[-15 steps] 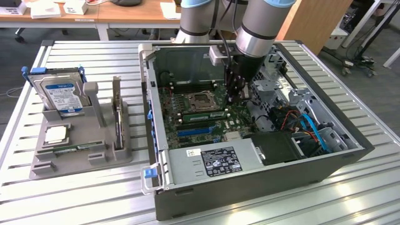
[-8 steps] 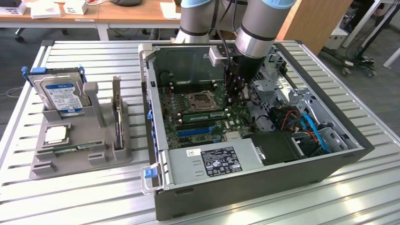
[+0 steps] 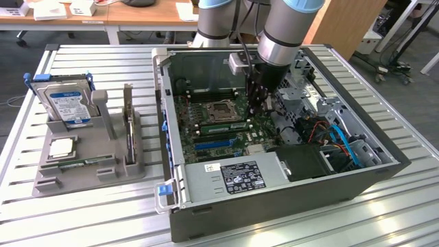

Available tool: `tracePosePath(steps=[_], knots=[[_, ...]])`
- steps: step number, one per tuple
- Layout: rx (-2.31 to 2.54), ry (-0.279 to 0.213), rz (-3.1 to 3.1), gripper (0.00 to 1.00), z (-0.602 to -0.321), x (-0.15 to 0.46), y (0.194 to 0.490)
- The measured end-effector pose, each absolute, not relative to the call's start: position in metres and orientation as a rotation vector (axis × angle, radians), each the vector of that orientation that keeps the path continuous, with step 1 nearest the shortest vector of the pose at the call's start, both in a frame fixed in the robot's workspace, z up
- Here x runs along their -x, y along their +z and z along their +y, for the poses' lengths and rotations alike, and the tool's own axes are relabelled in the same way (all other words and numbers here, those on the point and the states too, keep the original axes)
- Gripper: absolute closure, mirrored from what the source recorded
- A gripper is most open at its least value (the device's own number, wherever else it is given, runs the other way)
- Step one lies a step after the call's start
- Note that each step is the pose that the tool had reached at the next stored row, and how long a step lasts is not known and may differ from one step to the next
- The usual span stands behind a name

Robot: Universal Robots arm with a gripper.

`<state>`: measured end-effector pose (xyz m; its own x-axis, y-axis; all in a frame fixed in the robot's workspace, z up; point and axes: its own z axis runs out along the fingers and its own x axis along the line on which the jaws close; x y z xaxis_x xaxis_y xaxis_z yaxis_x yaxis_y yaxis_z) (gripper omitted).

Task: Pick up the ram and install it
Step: 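Press down the ram until it locks into place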

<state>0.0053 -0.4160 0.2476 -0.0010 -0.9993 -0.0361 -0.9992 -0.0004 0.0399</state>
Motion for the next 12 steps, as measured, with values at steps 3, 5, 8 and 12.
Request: tracePosePath(steps=[3, 5, 8, 12], knots=[[-2.218, -0.084, -2.219, 0.9, -0.4161, -0.0053, 0.2455], [-2.218, -0.084, -2.219, 0.9, -0.4161, -0.0052, 0.2453], [-2.218, -0.084, -2.219, 0.9, -0.4142, -0.0052, 0.2428], [-2.218, -0.084, -2.219, 0.9, -0.4138, -0.0053, 0.2425]])
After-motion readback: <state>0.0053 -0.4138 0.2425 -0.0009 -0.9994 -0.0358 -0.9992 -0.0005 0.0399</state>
